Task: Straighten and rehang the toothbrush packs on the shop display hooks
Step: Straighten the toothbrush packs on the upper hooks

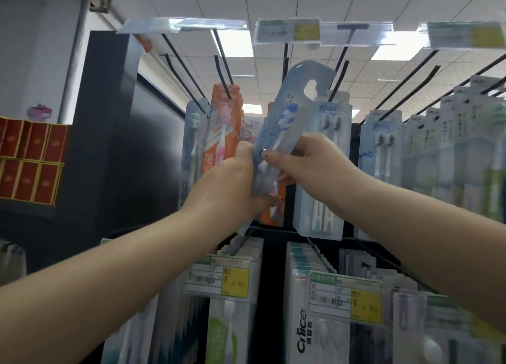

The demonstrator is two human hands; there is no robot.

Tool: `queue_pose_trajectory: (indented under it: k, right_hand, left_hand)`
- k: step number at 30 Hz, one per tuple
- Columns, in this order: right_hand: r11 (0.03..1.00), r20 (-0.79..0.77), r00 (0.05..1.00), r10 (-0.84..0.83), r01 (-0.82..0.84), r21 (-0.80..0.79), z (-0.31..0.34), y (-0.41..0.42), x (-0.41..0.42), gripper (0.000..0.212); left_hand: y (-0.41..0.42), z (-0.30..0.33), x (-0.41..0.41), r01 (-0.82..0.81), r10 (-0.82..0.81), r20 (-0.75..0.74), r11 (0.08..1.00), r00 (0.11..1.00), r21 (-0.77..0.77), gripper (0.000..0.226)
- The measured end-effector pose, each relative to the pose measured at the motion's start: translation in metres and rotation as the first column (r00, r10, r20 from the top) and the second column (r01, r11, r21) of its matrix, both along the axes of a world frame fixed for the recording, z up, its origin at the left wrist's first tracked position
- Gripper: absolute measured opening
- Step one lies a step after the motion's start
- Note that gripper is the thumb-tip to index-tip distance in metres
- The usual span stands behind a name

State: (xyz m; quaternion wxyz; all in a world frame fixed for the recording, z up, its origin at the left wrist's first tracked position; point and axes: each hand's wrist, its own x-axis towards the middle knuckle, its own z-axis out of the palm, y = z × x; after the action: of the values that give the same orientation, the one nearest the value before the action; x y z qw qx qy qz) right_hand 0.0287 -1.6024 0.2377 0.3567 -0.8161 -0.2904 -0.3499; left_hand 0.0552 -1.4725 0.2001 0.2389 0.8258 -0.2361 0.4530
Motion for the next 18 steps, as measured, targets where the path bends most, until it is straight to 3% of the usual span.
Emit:
queue_pose_trajectory:
  k: [5,9,13,17,18]
  right_hand:
    - [0.999,-0.004,0.999,0.033,-0.033,0.036,0.011,-0.011,-0.006,0.012]
    - [0.997,-0.018,0.998,0.054,-0.053,0.054,0.017,-0.015,-0.01,0.02]
    - [0.989,-0.051,0.992,0.117,-0.112,0.099,0.02,-0.013,-0.012,0.008]
    - [0.983,-0.05,0.986,0.157,-0.15,0.108,0.019,-0.007,-0.013,0.008]
    - [0.982,-0.05,0.985,0.165,-0.16,0.102,0.019,-0.004,-0.014,0.008]
  left_hand:
    - [0.008,-0.003,0.006,0.077,-0.082,-0.091,0.996,0.993,-0.051,0.045]
    - [0.014,-0.003,0.009,0.224,-0.244,-0.173,0.966,0.954,-0.126,0.032]
    - [0.018,-0.002,0.002,0.381,-0.412,-0.185,0.907,0.892,-0.18,0.034]
    - [0.024,-0.004,-0.006,0.505,-0.587,-0.229,0.797,0.777,-0.33,0.007]
    - [0.026,-0.006,-0.006,0.508,-0.602,-0.239,0.784,0.762,-0.357,0.01]
